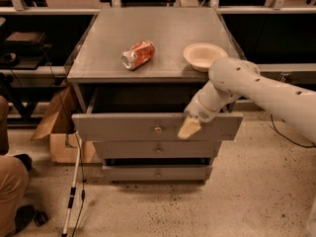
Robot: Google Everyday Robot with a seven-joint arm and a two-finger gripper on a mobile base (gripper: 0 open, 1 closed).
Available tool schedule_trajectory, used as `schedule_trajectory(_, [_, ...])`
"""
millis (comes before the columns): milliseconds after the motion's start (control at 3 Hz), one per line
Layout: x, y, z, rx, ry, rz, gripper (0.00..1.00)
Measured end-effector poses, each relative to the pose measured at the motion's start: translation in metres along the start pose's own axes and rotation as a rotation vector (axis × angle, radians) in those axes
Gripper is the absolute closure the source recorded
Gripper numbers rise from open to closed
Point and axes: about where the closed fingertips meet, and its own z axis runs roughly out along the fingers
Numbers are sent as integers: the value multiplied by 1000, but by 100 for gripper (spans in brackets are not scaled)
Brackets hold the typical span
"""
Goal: Open top drawer
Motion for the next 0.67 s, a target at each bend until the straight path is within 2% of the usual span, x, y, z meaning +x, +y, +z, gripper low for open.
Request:
schedule_trajectory(333, [16,32,-3,-50,43,-10,0])
schedule_trajectory(667, [33,62,-10,-93,78,-22,3])
